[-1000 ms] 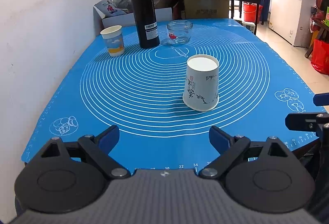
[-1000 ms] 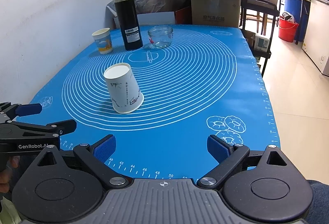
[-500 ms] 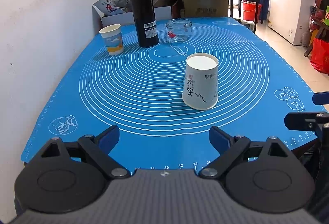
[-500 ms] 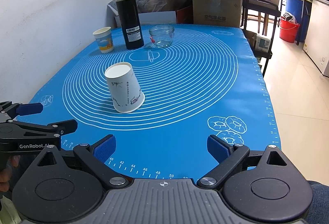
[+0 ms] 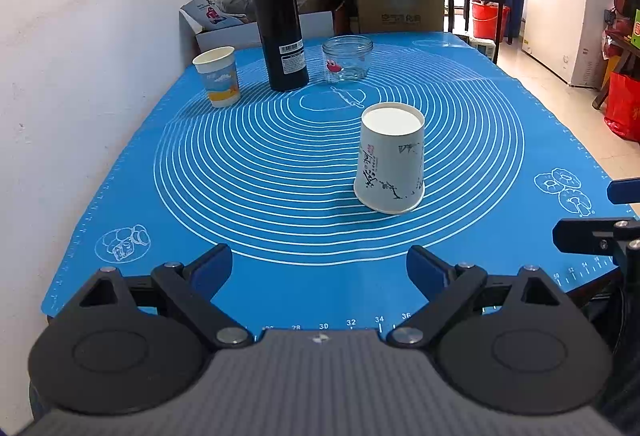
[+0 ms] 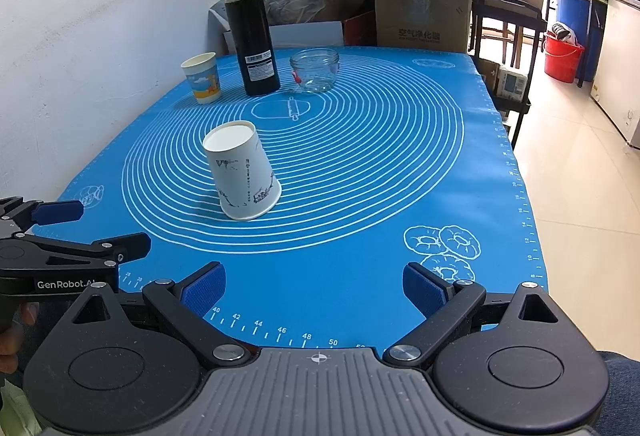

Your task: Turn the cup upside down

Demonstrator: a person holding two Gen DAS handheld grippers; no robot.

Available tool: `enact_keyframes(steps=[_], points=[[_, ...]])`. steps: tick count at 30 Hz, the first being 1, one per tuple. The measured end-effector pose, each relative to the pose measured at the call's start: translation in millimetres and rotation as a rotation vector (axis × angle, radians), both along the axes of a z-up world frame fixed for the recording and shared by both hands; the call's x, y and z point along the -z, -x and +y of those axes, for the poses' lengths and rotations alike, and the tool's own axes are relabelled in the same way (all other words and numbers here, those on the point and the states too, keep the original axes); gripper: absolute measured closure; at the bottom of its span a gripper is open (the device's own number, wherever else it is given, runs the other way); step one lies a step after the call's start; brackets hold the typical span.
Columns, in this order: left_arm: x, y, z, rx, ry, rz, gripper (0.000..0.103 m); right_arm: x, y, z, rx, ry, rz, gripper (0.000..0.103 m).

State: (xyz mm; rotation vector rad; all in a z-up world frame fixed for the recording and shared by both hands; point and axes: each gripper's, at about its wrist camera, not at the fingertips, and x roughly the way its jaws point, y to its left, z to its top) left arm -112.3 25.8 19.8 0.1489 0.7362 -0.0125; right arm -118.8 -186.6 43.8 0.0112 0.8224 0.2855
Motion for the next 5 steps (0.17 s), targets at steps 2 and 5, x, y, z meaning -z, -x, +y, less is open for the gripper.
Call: enact_keyframes(steps=[2, 5], points=[[0.1, -0.6, 0.2, -0.002, 0.000, 0.001, 0.010, 0.0, 0.1, 0.0, -0.001, 0.000, 0.000, 0.006], [0.4, -1.2, -0.3, -0.001, -0.003, 0.001, 0.010, 0.2, -0.1, -0.2, -0.003, -0.001, 0.001, 0.006]])
